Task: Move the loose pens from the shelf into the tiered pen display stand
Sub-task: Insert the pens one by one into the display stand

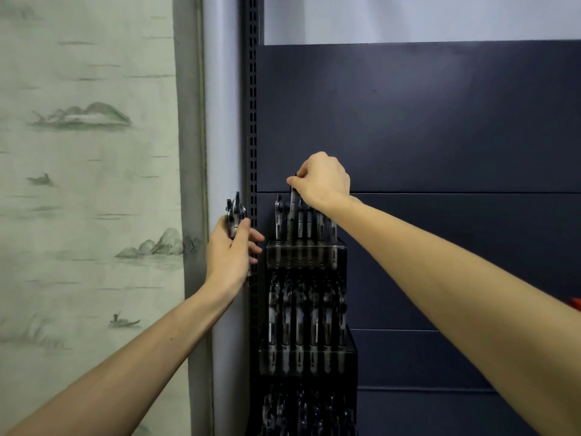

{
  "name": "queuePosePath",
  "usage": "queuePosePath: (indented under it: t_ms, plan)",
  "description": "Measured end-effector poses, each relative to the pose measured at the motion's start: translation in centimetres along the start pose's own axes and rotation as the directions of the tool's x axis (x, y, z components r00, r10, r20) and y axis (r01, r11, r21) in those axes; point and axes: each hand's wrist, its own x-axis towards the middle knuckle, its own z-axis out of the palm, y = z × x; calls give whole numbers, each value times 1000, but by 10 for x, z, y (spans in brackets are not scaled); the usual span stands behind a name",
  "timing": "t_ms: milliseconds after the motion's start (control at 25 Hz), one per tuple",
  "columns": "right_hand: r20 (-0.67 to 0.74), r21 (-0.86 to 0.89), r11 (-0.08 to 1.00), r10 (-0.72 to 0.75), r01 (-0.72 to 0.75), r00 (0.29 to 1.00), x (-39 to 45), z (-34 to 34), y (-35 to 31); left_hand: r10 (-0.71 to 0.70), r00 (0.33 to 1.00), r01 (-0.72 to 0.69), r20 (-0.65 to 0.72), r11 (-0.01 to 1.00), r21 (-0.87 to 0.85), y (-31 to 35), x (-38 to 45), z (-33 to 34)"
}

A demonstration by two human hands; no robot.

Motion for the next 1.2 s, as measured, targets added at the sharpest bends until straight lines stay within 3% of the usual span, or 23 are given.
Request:
queuePosePath:
  t_ms: [200,400,520,640,800,880,1000,1200]
  plan:
    - [128,-59,997,57,-50,990,7,5,-2,16,999,-18,40,999,36,0,-1,3]
    - [220,-218,974,-17,66,975,0,10,-3,-15,1000,15,1,1000,25,7,4,8]
    - [160,-213,973,-58,92,985,-7,2,-4,-76,997,76,-10,997,17,8,7,10]
    - [22,11,991,-134,134,991,-24,2,-9,-104,994,104,-13,995,4,11,8,9]
    - [248,236,971,-106,47,963,-35,4,-13,-113,993,112,-21,993,-40,16,5,9]
    - [283,313,950,-69,-24,956,-35,6,-12,-95,995,95,-7,995,-37,18,3,11]
    - [221,371,927,-25,-60,975,-34,5,-10,-70,998,70,-6,998,-6,16,2,12]
    - [-45,370,927,88,-65,995,-22,-13,3,29,996,-21,-79,995,95,7,7,1]
